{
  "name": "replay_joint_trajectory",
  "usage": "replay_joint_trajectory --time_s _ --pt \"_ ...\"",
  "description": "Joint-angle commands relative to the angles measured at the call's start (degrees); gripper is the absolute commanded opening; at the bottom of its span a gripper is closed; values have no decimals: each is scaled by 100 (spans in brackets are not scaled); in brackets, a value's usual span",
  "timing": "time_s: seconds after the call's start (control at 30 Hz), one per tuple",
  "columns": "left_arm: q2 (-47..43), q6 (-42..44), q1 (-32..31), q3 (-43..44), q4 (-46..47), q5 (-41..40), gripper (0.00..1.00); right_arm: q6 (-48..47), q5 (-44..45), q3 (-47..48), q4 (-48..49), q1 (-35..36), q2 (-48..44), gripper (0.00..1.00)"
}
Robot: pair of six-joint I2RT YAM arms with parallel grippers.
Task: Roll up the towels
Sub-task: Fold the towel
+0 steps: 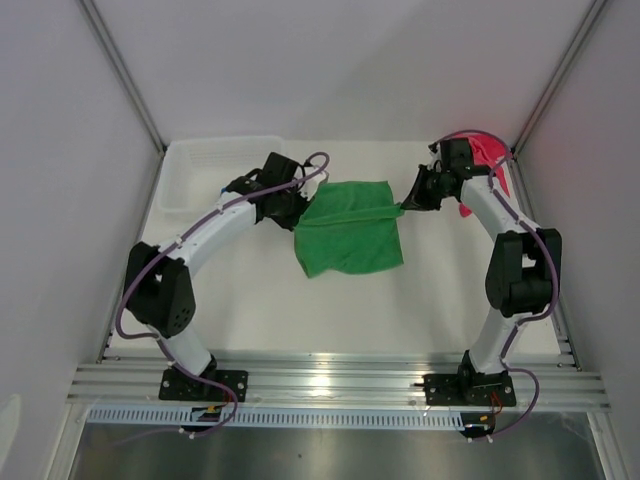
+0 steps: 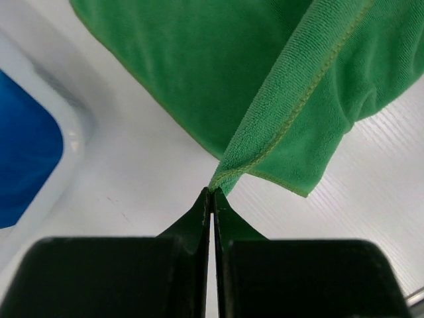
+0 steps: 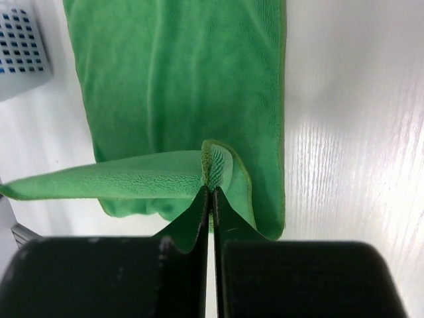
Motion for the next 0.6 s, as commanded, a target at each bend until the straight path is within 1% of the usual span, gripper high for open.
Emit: replay_joint_trajectory --time_s 0.0,0.03,0.07,0.13,0.17,0.2,0.23,0.27,0.3,0.33,0.37,0.4,0.43,0.47,0.57 --pt "-295 225 85 271 -63 -74 1 -312 143 67 -394 31 -381 0" --pt "-375 304 85 253 -150 40 1 -400 161 14 -499 40 -504 0" --pt "-471 392 85 245 -264 163 1 -497 135 -30 -814 49 -740 0" --pt "-849 664 76 245 -712 496 1 -918 -49 -118 -1263 92 -996 0" --pt "-998 787 76 244 -888 646 1 -1059 -146 -153 -1857 119 -1119 0" --pt "-1174 1067 76 175 -1246 839 1 -1269 -147 -310 -2176 197 -1382 0" --pt "-1506 1218 67 26 -1450 1067 1 -1315 -103 -442 -2727 250 -1532 0" --pt "-1675 1358 -2 -71 -1652 1435 1 -1315 19 -617 -2924 303 -1690 0" --pt "-1824 1560 -81 -176 -1976 1543 1 -1272 73 -1037 -3092 373 -2066 0" --pt "-2122 1649 -178 -621 -2092 1588 1 -1097 82 -1250 -3293 539 -2270 0" --pt "-2264 1728 -301 -782 -2154 1536 1 -965 73 -1461 -3356 610 -2463 0" --pt "-2413 1799 -563 -958 -2181 1483 1 -851 -40 -1637 -3435 681 -2657 0" --pt "-2554 1817 -687 -1395 -2129 1439 1 -710 -111 -1908 -3558 777 -2998 0" --pt "-2825 1800 -837 -1521 -2103 1421 1 -474 -181 -2015 -3629 813 -3158 0" --pt "-3090 1738 -873 -1794 -2278 1684 1 -208 -208 -2376 -4024 945 -3668 0"
